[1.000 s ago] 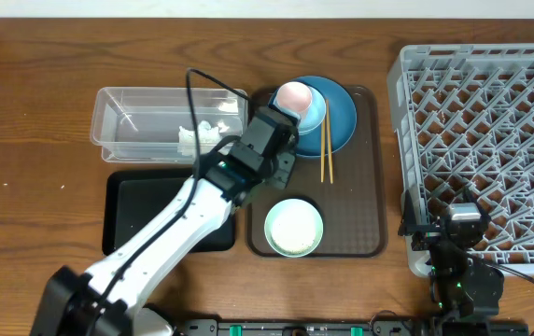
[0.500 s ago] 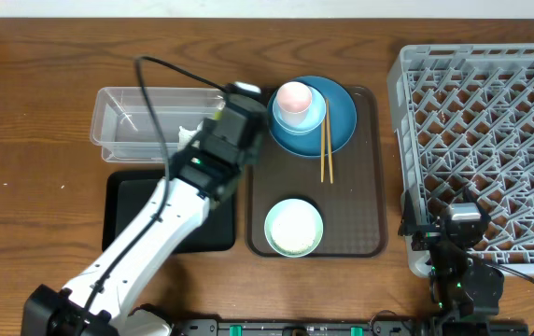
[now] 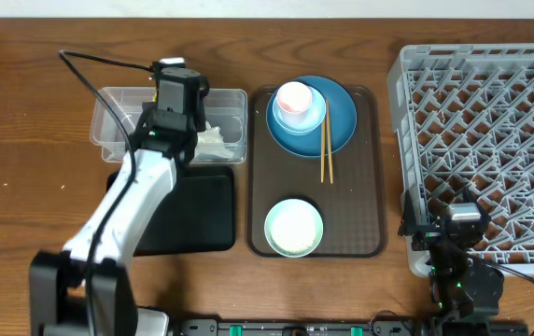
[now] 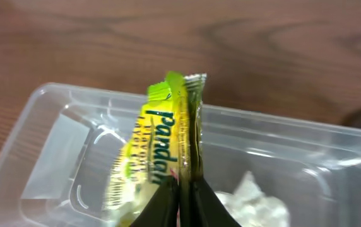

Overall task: Sort waste into correct bins and load items into the dishwasher rack
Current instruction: 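Carry the yellow wrapper left and release it into the clear bin, then move the left gripper to the pale green bowl and grip its rim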

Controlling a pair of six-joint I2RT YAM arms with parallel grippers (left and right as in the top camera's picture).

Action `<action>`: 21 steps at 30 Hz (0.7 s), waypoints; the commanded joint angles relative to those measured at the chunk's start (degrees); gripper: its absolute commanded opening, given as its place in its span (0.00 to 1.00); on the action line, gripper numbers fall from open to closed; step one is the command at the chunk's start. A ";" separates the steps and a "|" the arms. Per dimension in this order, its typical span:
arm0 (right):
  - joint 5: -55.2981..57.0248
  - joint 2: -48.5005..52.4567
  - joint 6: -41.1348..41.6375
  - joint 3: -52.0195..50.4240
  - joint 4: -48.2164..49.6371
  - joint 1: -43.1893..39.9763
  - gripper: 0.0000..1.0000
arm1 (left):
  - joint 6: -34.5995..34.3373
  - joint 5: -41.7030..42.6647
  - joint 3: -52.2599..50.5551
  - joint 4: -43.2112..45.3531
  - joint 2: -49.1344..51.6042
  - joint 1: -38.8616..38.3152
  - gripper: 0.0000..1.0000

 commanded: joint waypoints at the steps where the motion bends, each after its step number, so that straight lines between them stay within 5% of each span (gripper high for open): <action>1: 0.28 -0.42 -0.44 -0.11 -0.13 -0.26 0.99 | -0.92 -0.72 -0.13 1.49 3.34 2.01 0.12; 8: 0.28 -0.42 -0.44 -0.11 -0.13 -0.26 0.99 | -0.90 -0.74 -0.13 2.64 7.67 4.02 0.17; 12: 0.28 -0.42 -0.44 -0.11 -0.13 -0.26 0.99 | -0.72 -0.74 -0.13 2.91 7.54 4.00 0.40; 15: 0.28 -0.42 -0.44 -0.11 -0.13 -0.26 0.99 | -0.72 -0.74 -0.13 2.89 7.04 4.00 0.47; 21: 0.28 -0.42 -0.44 -0.11 -0.13 -0.26 0.99 | -0.74 -0.70 -0.13 1.09 2.36 2.40 0.48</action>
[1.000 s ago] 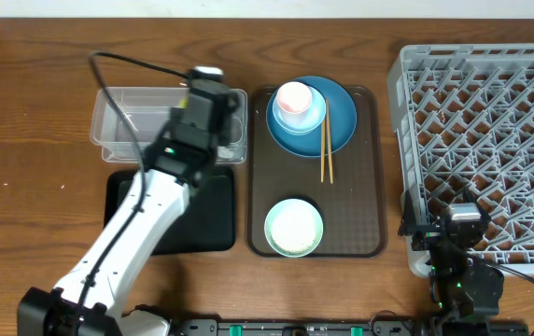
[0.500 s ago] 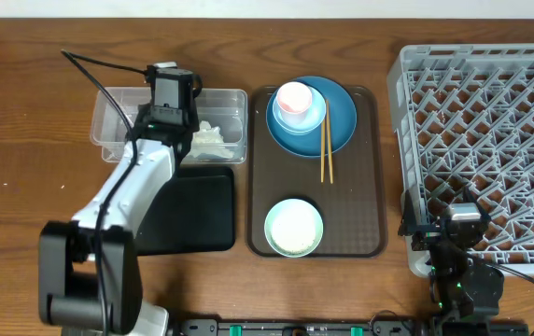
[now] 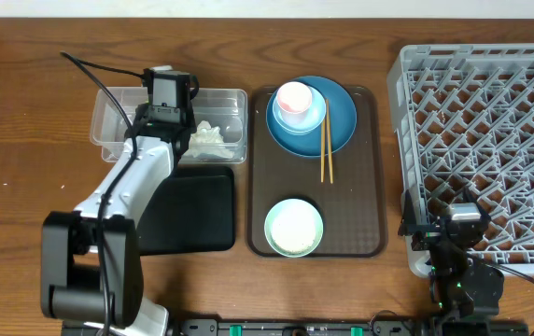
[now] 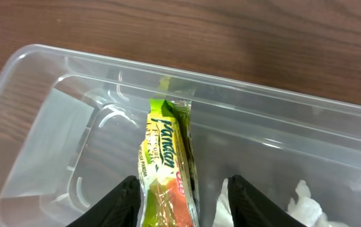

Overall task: Sort waste into correct bins and load items into the dishwasher rack
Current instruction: 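Move the left gripper to the pale green bowl and grip its rim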

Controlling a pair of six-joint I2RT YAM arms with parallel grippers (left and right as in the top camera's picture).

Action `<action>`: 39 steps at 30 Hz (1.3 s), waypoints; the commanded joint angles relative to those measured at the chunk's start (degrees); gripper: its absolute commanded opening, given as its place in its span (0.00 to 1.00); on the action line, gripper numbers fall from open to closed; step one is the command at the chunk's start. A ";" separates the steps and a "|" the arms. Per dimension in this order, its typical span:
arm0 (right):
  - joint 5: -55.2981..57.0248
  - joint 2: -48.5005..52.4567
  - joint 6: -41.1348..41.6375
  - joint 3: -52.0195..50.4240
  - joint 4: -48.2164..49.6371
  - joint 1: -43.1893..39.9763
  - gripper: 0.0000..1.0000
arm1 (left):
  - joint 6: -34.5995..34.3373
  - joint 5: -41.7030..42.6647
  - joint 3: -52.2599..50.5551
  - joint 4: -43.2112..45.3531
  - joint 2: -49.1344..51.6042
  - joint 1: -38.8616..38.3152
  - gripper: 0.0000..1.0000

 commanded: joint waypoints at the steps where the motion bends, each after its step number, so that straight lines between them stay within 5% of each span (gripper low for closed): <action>1: 0.28 -0.42 -0.44 -0.11 -0.13 -0.26 0.99 | 0.11 -0.48 -0.11 -2.19 -6.29 -2.12 0.48; 6: 0.28 -0.42 -0.44 -0.11 -0.13 -0.26 0.99 | -2.51 1.90 -0.11 -10.73 -17.20 -9.27 0.48; 12: 0.28 -0.42 -0.44 -0.11 -0.15 -0.26 0.99 | -2.95 17.07 -0.11 -21.09 -29.59 -20.74 0.49; 15: 0.28 -0.42 -0.44 -0.11 -0.13 -0.26 0.99 | -2.95 22.43 -0.11 -23.96 -32.65 -25.66 0.59; 18: 0.28 -0.42 -0.44 -0.11 -0.13 -0.26 0.99 | -2.93 26.62 -0.11 -25.42 -33.53 -29.83 0.83; 21: 0.28 -0.42 -0.44 -0.11 -0.13 -0.26 0.99 | -2.93 30.12 -0.11 -25.62 -33.33 -32.96 0.86; 26: 0.28 -0.42 -0.44 -0.11 -0.13 -0.26 0.99 | -7.13 31.06 -0.13 -25.11 -30.93 -37.29 0.82; 39: 0.28 -0.42 -0.44 -0.11 -0.13 -0.26 0.99 | -22.84 28.24 -0.13 -24.33 -16.57 -45.59 0.51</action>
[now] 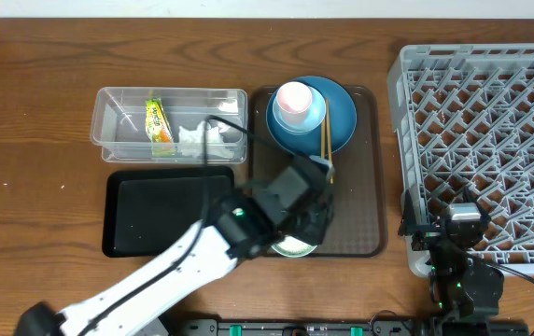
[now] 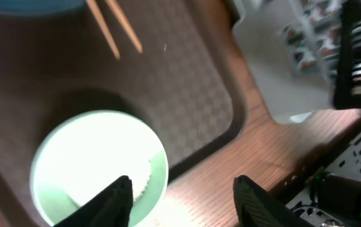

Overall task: Sort waste into correct bins and load items into the dishwasher rack
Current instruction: 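Move the left gripper to the pale green bowl and grip its rim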

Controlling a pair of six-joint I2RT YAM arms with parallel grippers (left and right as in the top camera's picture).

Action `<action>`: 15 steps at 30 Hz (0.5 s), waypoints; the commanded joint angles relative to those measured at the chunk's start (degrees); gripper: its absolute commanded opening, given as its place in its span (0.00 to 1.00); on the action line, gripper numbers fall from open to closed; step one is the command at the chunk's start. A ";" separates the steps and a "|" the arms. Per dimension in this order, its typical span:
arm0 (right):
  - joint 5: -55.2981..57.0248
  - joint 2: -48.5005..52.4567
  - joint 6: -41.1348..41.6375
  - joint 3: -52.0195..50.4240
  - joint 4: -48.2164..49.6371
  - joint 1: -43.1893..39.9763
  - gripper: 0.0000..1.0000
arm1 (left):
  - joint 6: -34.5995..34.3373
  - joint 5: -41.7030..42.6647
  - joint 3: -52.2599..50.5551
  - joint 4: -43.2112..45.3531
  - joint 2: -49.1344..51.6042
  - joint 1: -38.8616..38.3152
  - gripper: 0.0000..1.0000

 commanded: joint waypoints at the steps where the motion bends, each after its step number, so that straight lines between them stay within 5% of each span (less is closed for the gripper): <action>1: 0.24 -0.42 -0.44 -0.11 -0.15 -0.26 0.99 | -5.68 -1.36 -0.02 -0.20 2.49 -1.01 0.49; 15: 0.24 -0.42 -0.44 -0.11 -0.17 -0.26 0.99 | -12.79 -10.40 -0.02 -0.20 10.88 -7.30 0.45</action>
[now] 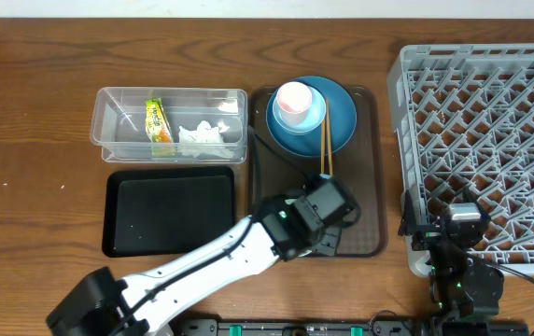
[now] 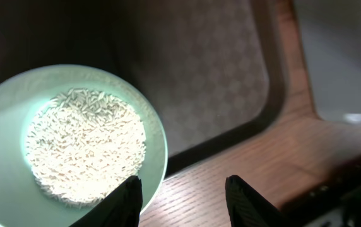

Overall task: Sort waste into correct bins and load items into the dishwasher rack
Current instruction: 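Move the left gripper to the pale green bowl and grip its rim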

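A pale green bowl (image 2: 73,142) holding white rice sits at the front of the brown tray (image 2: 231,75). My left gripper (image 2: 183,192) is open at the bowl's right rim, one fingertip over the bowl and the other over the wooden table. In the overhead view the left gripper (image 1: 328,224) and its arm hide the bowl. A blue plate (image 1: 340,117) at the tray's back carries a pink cup (image 1: 294,99), with chopsticks (image 1: 324,149) lying across it. The clear bin (image 1: 118,140) holds a yellow-green pandan wrapper (image 1: 158,124) and crumpled tissue (image 1: 200,138). My right gripper (image 1: 454,231) rests by the rack's front.
A grey dishwasher rack (image 1: 482,131) fills the right side of the table. A black tray (image 1: 169,212) lies in front of the clear bin, left of the brown tray (image 1: 360,187).
My left gripper, still open, has shifted toward the tray's front right corner and sits closer to the bowl, whose right rim now lies between the fingers. The right arm has not moved.
My left gripper was shut on the pandan wrapper above the clear bin. Then it was open with the wrapper lying in the bin. Later it was over the green bowl on the brown tray, and now it is open at the bowl's right rim.
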Controlling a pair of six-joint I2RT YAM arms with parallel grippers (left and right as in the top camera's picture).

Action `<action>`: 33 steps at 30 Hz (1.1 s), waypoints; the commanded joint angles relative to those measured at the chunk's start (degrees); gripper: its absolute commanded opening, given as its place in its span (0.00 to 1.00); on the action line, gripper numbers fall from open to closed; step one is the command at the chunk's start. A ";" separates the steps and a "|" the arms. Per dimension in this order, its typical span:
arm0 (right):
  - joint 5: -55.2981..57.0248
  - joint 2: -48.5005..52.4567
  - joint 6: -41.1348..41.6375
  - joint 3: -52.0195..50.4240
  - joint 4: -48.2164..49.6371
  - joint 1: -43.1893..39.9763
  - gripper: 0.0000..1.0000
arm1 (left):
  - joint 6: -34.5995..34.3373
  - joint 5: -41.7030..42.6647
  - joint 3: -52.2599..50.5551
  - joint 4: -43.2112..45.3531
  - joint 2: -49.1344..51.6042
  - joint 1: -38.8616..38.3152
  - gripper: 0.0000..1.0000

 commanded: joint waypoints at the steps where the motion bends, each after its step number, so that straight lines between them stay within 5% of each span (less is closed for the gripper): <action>1: 0.24 -0.42 -0.46 -0.11 -0.13 -0.26 0.99 | -2.60 -6.21 -0.02 -0.17 1.66 -1.62 0.45; 33: 0.24 -0.42 -0.46 -0.11 -0.13 -0.26 0.99 | -3.61 -9.99 -0.07 4.28 10.12 -3.87 0.40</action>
